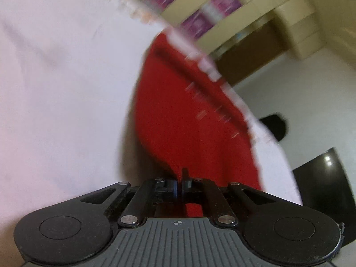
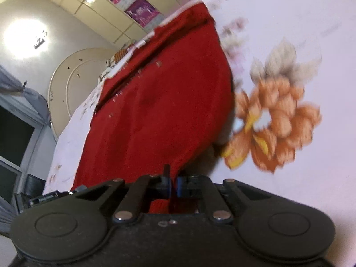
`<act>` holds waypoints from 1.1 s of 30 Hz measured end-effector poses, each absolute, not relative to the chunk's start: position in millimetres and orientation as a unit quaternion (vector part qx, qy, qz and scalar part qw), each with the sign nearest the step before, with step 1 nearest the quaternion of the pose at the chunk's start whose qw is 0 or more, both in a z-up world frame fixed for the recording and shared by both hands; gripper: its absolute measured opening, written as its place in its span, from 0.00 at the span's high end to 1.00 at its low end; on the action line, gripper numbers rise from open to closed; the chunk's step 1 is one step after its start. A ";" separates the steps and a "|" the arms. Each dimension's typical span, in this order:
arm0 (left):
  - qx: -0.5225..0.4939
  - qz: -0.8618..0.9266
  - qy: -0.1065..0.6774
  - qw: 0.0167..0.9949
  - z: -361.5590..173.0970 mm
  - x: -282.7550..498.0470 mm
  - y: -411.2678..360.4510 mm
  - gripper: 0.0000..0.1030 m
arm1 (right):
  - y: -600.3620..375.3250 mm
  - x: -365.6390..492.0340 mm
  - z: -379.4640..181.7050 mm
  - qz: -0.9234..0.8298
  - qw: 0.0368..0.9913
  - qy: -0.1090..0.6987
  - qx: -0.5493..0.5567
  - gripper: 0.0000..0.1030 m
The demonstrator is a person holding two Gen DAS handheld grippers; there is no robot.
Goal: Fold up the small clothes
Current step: 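Grasp the hem with both grippers and lift it toward the collar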
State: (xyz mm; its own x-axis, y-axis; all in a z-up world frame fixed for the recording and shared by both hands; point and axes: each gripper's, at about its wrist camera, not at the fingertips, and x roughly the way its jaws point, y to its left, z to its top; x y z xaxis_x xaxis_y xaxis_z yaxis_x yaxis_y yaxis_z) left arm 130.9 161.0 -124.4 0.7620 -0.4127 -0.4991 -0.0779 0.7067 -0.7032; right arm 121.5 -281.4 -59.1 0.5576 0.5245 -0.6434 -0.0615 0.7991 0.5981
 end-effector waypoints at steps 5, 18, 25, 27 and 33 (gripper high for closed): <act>-0.342 -0.101 0.339 0.870 -126.0 123.1 170.4 0.97 | -289.2 101.9 -14.5 0.187 0.880 0.377 0.222 0.95; -0.382 -0.093 0.328 0.859 -137.1 128.6 176.2 0.97 | -293.1 113.8 -48.0 0.141 0.873 0.413 0.217 0.95; -0.380 -0.104 0.254 0.883 -96.4 151.9 174.8 0.97 | -289.6 139.4 -17.7 0.159 0.897 0.365 0.191 0.95; -0.376 -0.103 0.243 0.888 -84.0 165.5 177.6 0.97 | -290.3 152.0 -8.3 0.161 0.903 0.351 0.187 0.95; -0.358 -0.111 0.204 0.904 -39.6 212.5 182.6 0.97 | -290.3 194.4 40.7 0.186 0.922 0.294 0.169 0.95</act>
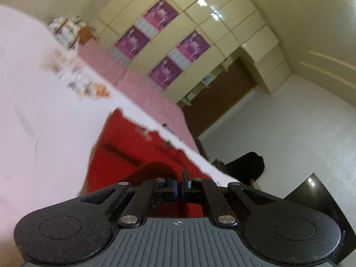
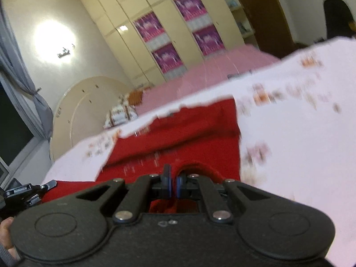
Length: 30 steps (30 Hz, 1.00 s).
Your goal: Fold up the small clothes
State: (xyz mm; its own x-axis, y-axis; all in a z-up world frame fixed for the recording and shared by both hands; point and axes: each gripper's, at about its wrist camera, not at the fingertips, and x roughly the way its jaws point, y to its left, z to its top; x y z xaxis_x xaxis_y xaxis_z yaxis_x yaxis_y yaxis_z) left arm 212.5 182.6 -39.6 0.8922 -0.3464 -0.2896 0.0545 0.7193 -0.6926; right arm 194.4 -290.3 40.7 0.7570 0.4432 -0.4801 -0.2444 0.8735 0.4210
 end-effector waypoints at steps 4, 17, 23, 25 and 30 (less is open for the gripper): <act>-0.335 -0.115 0.197 0.914 -15.3 248.0 184.3 0.97 | -286.2 225.0 65.0 0.199 0.929 0.271 0.155 0.95; -0.311 -0.086 0.276 0.905 -25.7 395.6 182.4 0.97 | -287.1 353.9 43.7 0.187 0.912 0.309 0.196 0.95; -0.315 -0.064 0.319 0.891 -58.2 440.7 188.0 0.97 | -290.6 407.2 8.9 0.178 0.895 0.342 0.225 0.94; -0.313 -0.059 0.329 0.889 -68.1 453.2 187.6 0.97 | -292.4 422.1 -4.3 0.178 0.888 0.355 0.234 0.94; -0.329 -0.060 0.331 0.882 -94.2 474.2 187.1 0.97 | -295.3 449.5 -38.5 0.173 0.873 0.382 0.250 0.94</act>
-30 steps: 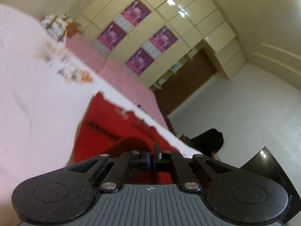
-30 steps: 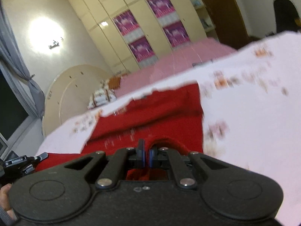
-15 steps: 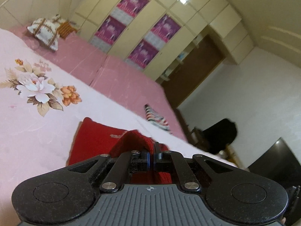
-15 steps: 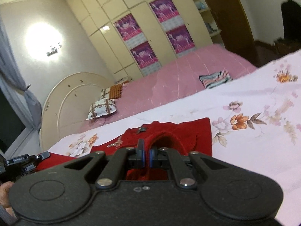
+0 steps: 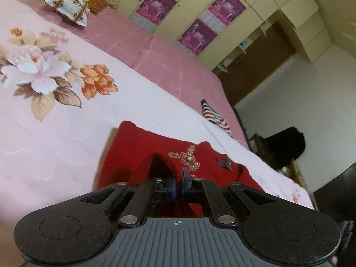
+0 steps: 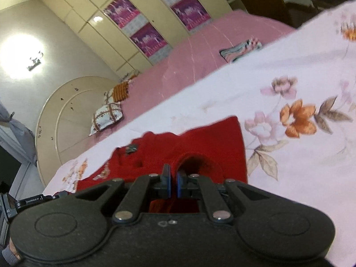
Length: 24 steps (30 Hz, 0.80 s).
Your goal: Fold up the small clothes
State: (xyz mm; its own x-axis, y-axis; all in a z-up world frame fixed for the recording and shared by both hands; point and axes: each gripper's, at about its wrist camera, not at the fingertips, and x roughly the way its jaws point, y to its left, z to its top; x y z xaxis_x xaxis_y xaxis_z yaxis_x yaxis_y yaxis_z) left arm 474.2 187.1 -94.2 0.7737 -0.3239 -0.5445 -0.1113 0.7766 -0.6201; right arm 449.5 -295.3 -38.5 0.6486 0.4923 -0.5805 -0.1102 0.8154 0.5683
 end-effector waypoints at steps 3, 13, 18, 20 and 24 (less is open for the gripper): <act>-0.358 -0.063 0.321 0.875 -103.3 481.6 192.4 0.87 | -298.3 459.9 -57.5 0.172 0.867 0.385 0.267 0.92; -0.280 -0.043 0.291 0.914 -93.0 486.9 178.2 0.05 | -300.8 467.6 -60.2 0.196 0.881 0.318 0.291 0.45; -0.182 -0.047 0.336 0.923 -90.8 497.3 165.6 0.34 | -303.8 457.8 -39.3 0.174 0.909 0.297 0.234 0.49; -0.150 -0.052 0.351 0.923 -93.9 500.6 156.4 0.49 | -295.9 460.2 -36.4 0.162 0.918 0.314 0.179 0.58; -0.061 -0.039 0.354 0.933 -98.0 501.3 131.5 0.66 | -274.1 466.2 -43.7 0.145 0.918 0.359 0.089 0.82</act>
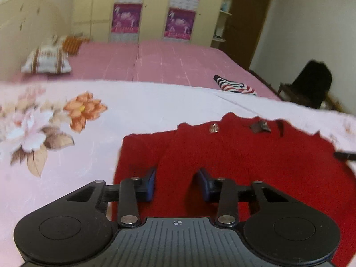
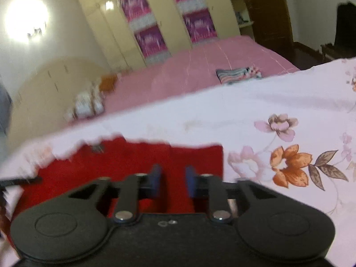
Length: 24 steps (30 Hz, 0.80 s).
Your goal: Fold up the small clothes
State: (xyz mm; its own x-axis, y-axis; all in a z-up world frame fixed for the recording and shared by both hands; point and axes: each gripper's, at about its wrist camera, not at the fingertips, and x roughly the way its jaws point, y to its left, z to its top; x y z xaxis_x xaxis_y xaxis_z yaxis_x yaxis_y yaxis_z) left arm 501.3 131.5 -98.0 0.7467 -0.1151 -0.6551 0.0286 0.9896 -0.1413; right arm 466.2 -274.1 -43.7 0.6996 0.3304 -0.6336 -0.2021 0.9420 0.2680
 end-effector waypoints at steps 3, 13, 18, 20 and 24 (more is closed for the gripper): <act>-0.067 -0.026 0.340 0.938 -97.4 498.7 131.2 0.76 | -263.5 465.7 -46.1 0.150 0.918 0.361 0.065 0.74; -0.104 -0.034 0.316 0.942 -97.7 496.6 143.2 0.94 | -254.7 463.8 -42.7 0.148 0.931 0.334 0.017 0.92; -0.112 -0.025 0.267 0.957 -85.3 490.5 148.5 0.94 | -249.8 455.3 -28.8 0.143 0.948 0.285 -0.010 0.94; -0.089 -0.006 0.266 0.960 -89.7 492.6 146.0 0.94 | -252.4 454.2 -22.3 0.135 0.955 0.265 -0.007 0.94; -0.052 0.053 0.305 0.949 -114.1 509.8 142.1 0.98 | -251.1 474.0 -45.8 0.088 0.943 0.319 -0.030 0.95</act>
State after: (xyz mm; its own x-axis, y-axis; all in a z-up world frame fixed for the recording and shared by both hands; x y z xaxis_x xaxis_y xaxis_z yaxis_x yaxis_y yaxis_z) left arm 509.8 142.1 -114.1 0.8081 0.0691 -0.5849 -0.1325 0.9890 -0.0662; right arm 474.0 -251.1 -45.8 0.7814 0.1476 -0.6064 -0.1862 0.9825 -0.0008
